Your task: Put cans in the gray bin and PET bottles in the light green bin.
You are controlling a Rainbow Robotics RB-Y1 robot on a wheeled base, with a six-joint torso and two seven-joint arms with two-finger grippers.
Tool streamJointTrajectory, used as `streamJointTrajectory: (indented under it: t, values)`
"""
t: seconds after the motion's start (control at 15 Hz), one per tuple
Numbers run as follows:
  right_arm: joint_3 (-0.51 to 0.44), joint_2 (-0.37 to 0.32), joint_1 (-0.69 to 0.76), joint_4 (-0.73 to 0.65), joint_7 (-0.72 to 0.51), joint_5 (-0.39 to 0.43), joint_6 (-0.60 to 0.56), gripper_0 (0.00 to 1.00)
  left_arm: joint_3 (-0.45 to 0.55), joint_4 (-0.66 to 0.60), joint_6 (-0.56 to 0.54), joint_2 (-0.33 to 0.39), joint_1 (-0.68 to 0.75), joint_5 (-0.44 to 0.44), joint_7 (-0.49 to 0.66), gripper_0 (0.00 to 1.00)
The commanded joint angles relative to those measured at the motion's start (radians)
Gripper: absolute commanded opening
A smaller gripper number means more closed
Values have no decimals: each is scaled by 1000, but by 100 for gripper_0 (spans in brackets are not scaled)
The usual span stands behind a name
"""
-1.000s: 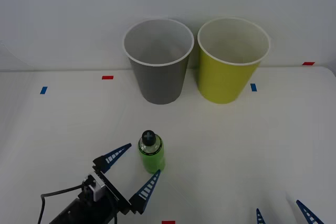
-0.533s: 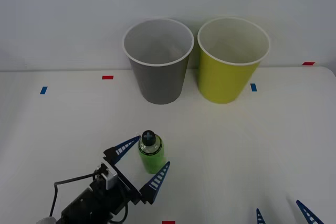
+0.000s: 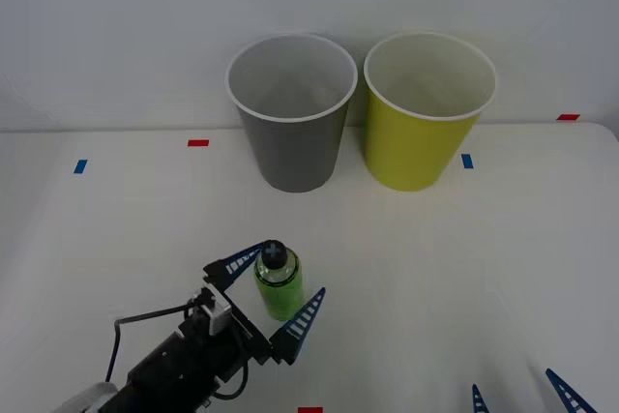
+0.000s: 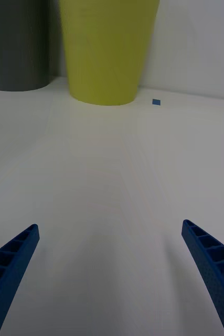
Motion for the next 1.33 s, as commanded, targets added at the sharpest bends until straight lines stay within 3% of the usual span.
streamJointTrajectory:
  t: [0.07, 0.2, 0.27, 0.33, 0.47, 0.8, 1.33]
  values:
    - [0, 0, 0, 0, 0, 0, 0, 95, -1, -2, 20, -2, -25, 1, 6, 100]
    - [0, 0, 0, 0, 0, 0, 0, 95, -1, -3, 28, -1, -27, -2, 9, 100]
    - [0, 0, 0, 0, 0, 0, 0, 95, -3, -3, 28, -2, -28, -2, 9, 89]
    - [0, 0, 0, 0, 0, 0, 0, 94, -3, -3, 28, -1, -27, -5, 9, 43]
    - [0, 0, 0, 0, 0, 0, 0, 95, -3, -3, 28, 1, -27, -11, 9, 1]
    - [0, 0, 0, 0, 0, 0, 0, 94, -1, -41, 68, 32, -27, -2, 15, 0]
    - [0, 0, 0, 0, 0, 0, 0, 95, 88, -305, 442, 111, -27, 101, 23, 0]
